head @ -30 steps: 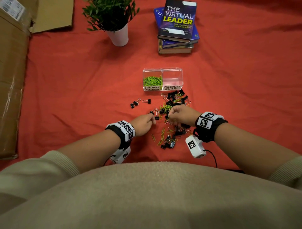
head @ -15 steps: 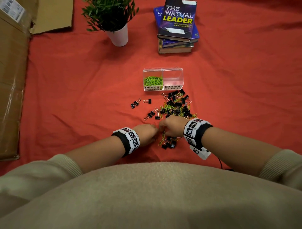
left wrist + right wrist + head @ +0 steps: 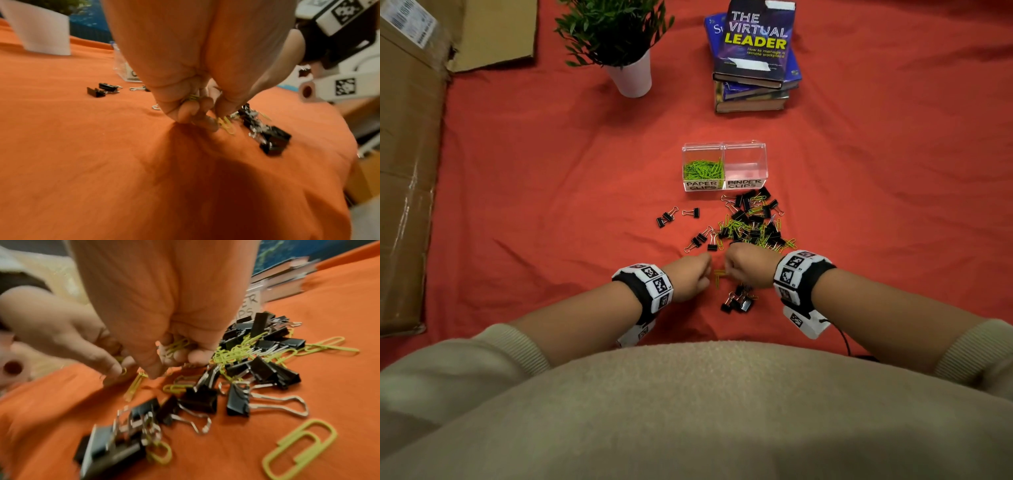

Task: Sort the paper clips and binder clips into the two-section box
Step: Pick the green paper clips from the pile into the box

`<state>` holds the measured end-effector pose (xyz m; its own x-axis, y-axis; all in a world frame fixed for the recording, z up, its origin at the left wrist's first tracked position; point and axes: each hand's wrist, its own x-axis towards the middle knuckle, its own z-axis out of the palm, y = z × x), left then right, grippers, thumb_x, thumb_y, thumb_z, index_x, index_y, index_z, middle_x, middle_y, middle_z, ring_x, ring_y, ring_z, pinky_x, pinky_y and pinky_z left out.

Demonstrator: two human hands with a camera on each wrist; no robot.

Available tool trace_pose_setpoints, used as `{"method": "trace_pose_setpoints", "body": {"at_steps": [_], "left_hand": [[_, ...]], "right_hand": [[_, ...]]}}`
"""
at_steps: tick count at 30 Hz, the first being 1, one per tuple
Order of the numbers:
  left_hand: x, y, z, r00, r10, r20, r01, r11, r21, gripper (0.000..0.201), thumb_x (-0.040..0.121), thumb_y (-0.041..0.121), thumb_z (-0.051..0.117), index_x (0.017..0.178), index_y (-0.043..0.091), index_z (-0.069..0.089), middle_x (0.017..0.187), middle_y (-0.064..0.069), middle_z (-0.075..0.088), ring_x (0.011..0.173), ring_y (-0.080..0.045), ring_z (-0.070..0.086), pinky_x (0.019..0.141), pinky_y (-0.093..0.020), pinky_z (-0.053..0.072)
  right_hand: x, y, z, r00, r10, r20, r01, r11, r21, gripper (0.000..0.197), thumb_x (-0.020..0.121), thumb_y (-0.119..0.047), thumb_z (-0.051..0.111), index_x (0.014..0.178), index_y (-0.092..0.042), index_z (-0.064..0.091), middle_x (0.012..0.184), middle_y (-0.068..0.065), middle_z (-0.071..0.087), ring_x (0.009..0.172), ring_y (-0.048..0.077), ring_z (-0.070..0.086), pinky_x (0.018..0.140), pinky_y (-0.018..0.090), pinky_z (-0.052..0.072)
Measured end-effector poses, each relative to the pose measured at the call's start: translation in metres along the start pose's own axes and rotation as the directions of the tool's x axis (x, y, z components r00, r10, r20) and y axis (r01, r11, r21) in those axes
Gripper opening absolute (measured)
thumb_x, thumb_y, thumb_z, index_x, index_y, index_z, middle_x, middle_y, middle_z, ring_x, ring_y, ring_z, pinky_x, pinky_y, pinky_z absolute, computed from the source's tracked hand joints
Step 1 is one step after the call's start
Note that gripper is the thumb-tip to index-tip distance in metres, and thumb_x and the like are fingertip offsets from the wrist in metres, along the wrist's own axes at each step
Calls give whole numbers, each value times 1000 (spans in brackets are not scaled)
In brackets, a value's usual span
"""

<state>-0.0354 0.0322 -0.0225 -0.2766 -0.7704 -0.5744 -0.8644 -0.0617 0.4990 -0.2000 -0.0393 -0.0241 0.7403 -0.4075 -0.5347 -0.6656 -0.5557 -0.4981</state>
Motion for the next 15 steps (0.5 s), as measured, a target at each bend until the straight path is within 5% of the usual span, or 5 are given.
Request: {"method": "trace_pose_setpoints", "body": {"at_steps": [4, 7, 10, 15], "left_hand": [[5, 0, -9, 998, -53, -45, 47, 991, -123, 19, 90, 7, 43, 107, 8, 52, 109, -11, 63, 101, -27, 58, 84, -29, 42], [10, 2, -13, 992, -106, -64, 93, 981, -173, 24, 91, 6, 38, 108, 10, 54, 110, -9, 64, 101, -25, 58, 85, -29, 43], [15, 7, -13, 991, -107, -84, 90, 979, -184, 25, 91, 5, 36, 106, 10, 55, 109, -9, 65, 101, -26, 59, 86, -31, 45], [22, 28, 1, 995, 9, -98, -7, 1000, 13, 23, 97, 28, 46, 104, 8, 53, 96, -12, 65, 89, -30, 61, 74, -35, 45]], "right_hand": [[-5, 6, -21, 990, 130, -51, -113, 959, 258, 9, 92, -17, 52, 90, -14, 60, 83, -5, 59, 70, 8, 55, 62, 18, 43], [-7, 15, -34, 980, 199, -28, -166, 880, 445, 6, 91, -19, 57, 85, -21, 57, 80, -3, 64, 68, 13, 61, 69, 29, 52], [-11, 21, -41, 977, 213, -30, -125, 679, 723, 8, 89, -6, 59, 90, -13, 60, 83, 6, 67, 70, 18, 62, 73, 34, 54], [-18, 33, -45, 988, 154, -16, -42, 368, 929, 38, 87, 13, 50, 118, -6, 57, 77, 4, 56, 71, 13, 62, 63, 22, 51]]}}
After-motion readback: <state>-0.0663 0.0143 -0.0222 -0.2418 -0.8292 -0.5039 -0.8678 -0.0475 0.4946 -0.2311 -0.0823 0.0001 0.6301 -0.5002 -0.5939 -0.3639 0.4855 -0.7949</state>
